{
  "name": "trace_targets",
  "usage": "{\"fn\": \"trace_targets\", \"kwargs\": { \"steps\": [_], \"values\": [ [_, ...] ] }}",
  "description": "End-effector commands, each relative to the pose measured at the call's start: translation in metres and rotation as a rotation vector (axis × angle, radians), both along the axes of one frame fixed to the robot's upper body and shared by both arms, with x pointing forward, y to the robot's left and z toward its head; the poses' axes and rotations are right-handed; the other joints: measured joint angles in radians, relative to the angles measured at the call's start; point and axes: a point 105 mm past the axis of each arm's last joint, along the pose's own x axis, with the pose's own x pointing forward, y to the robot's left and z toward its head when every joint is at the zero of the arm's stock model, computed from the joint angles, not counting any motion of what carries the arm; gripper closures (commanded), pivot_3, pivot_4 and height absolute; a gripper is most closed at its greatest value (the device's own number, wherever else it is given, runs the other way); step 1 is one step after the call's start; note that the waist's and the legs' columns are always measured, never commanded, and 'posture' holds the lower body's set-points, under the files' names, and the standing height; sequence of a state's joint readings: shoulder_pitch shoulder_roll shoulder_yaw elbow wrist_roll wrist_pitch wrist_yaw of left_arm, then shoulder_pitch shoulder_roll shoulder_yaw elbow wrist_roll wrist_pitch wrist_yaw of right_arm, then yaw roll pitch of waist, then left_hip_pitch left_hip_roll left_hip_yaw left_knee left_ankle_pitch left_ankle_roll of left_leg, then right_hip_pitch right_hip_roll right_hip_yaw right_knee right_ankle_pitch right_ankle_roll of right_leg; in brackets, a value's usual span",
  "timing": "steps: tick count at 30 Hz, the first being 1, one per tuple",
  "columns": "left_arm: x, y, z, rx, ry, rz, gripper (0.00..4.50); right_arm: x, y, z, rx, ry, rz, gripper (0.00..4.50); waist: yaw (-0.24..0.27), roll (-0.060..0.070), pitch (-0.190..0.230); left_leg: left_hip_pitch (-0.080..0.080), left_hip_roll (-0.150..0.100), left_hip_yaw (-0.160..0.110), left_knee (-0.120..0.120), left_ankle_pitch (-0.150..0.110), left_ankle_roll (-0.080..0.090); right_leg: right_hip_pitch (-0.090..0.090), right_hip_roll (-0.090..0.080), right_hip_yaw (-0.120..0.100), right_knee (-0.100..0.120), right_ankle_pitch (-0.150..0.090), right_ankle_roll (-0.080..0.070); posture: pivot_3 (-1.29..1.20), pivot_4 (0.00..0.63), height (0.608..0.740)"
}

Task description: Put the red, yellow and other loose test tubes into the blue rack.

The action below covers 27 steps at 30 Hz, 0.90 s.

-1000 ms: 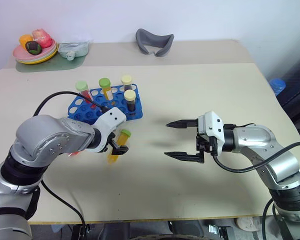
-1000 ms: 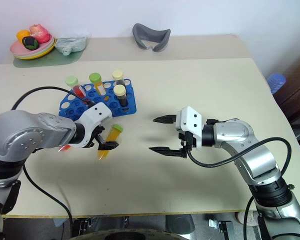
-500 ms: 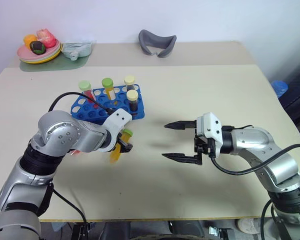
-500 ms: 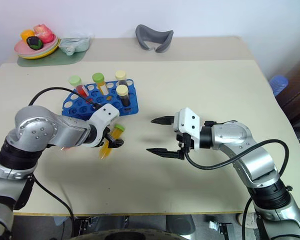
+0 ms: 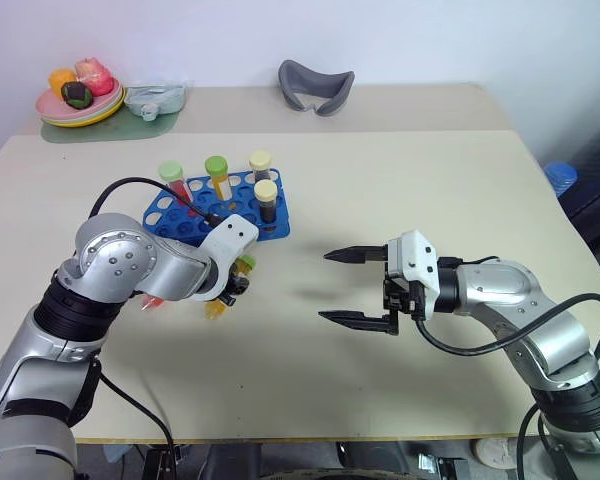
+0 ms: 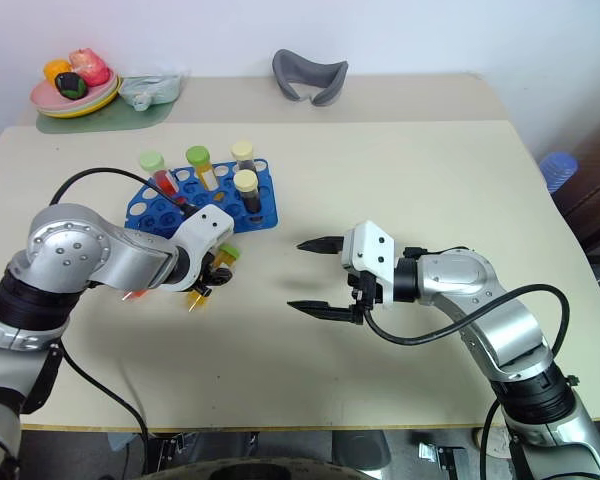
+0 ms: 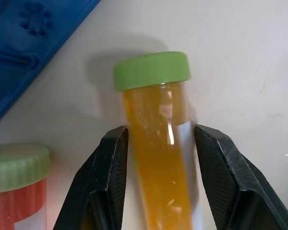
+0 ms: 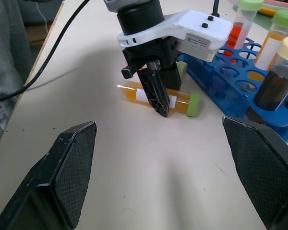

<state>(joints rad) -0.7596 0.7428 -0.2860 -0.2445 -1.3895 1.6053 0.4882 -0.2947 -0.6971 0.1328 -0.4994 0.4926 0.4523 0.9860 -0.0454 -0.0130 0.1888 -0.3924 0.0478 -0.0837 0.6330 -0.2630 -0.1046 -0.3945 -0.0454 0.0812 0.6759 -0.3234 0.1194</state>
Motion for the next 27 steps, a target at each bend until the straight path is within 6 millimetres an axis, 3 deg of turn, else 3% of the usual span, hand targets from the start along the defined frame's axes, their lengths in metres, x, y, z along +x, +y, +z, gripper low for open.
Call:
{"fn": "trace_targets", "kwargs": {
  "steps": [1, 7, 12, 19, 23, 27],
  "values": [
    [0.002, 0.006, 0.003, 0.031, -0.019, 0.015, 3.58, -0.006, 0.003, 0.007, 0.005, -0.034, 0.019, 0.2, 0.0, 0.0, 0.0, 0.0, 0.0, 0.0, 0.0, 0.0, 0.0, 0.0, 0.0, 0.0, 0.0, 0.0, 0.0, 0.0, 0.15, 0.74],
    [0.0, 0.005, 0.013, 0.054, -0.074, -0.022, 3.71, -0.007, 0.003, 0.006, 0.005, -0.029, 0.019, 0.2, -0.001, 0.0, 0.0, 0.0, 0.0, 0.0, 0.0, 0.0, 0.0, 0.0, 0.0, 0.0, 0.0, 0.0, 0.0, 0.0, 0.15, 0.74],
    [-0.003, -0.002, 0.044, -0.059, -0.233, -0.082, 3.71, -0.006, 0.0, 0.005, -0.001, -0.024, 0.012, 0.2, 0.001, 0.0, 0.0, -0.001, 0.0, 0.0, -0.001, 0.0, 0.0, 0.0, 0.0, 0.0, -0.003, 0.0, 0.0, 0.0, 0.15, 0.74],
    [-0.015, 0.005, 0.106, -0.379, -0.638, -0.189, 3.71, -0.001, -0.005, 0.005, 0.028, -0.001, -0.044, 0.2, 0.004, 0.0, 0.0, -0.001, 0.0, 0.001, -0.003, 0.003, -0.006, 0.001, -0.001, 0.0, -0.007, 0.0, 0.0, 0.0, 0.15, 0.74],
    [-0.001, 0.029, 0.132, -0.505, -0.958, -0.057, 3.71, 0.008, -0.005, 0.004, 0.095, 0.028, -0.128, 0.2, 0.009, 0.0, 0.0, 0.0, 0.0, 0.001, -0.003, 0.0, 0.0, 0.004, -0.001, -0.001, -0.009, 0.0, 0.0, 0.0, 0.15, 0.74],
    [0.009, 0.03, 0.133, -0.538, -1.113, -0.008, 3.71, 0.017, -0.004, 0.001, 0.148, 0.033, -0.205, 0.2, 0.011, -0.001, 0.0, 0.0, 0.0, 0.001, -0.002, 0.0, 0.0, 0.004, -0.001, -0.001, -0.01, 0.0, 0.0, 0.0, 0.15, 0.74]
  ]
}}
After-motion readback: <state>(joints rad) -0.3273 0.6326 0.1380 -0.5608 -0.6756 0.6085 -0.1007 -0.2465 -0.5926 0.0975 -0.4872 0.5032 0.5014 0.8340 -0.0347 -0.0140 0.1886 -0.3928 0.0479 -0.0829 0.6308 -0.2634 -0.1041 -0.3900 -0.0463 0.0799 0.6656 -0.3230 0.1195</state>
